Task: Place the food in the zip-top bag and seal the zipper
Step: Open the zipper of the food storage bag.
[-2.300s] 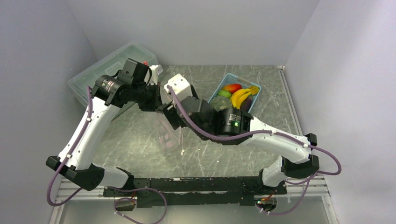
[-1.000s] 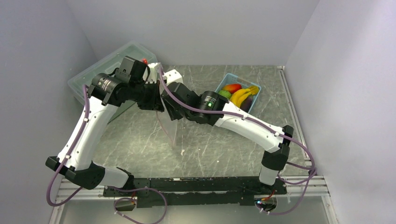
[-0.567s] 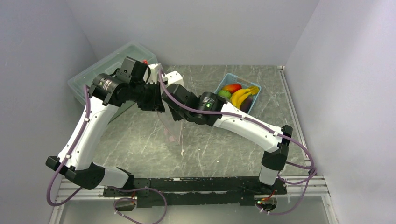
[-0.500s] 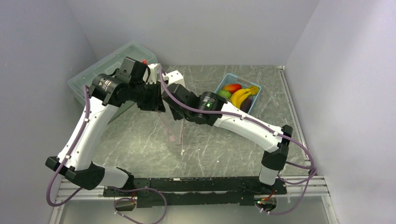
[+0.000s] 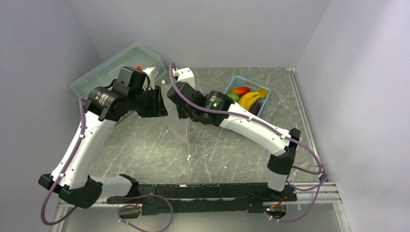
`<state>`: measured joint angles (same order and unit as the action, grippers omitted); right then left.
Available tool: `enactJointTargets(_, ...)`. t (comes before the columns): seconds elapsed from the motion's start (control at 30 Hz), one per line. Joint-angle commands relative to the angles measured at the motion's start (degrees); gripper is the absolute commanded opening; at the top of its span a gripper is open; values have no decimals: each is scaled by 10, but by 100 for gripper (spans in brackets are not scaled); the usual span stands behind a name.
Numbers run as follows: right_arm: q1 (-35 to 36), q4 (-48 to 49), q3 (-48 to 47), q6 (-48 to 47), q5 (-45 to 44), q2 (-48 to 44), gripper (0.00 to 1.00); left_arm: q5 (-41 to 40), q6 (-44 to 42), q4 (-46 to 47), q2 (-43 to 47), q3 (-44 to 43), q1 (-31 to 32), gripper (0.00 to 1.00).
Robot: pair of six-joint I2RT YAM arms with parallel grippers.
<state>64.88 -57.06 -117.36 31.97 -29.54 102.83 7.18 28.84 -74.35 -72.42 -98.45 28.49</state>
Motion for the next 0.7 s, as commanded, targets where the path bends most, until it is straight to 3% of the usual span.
enactJointTargets(0.0, -4, 9, -42, 21, -16, 5, 0, -48, 35, 42, 23, 10, 2, 38)
enactJointTargets(0.27, -5, 22, -61, 43, -7, 18, 0, -98, 63, 84, 57, 41, 3, 37)
enactJointTargets(0.67, -7, 40, -75, 47, 7, 35, 0, -105, 58, 174, 85, 95, 4, 34)
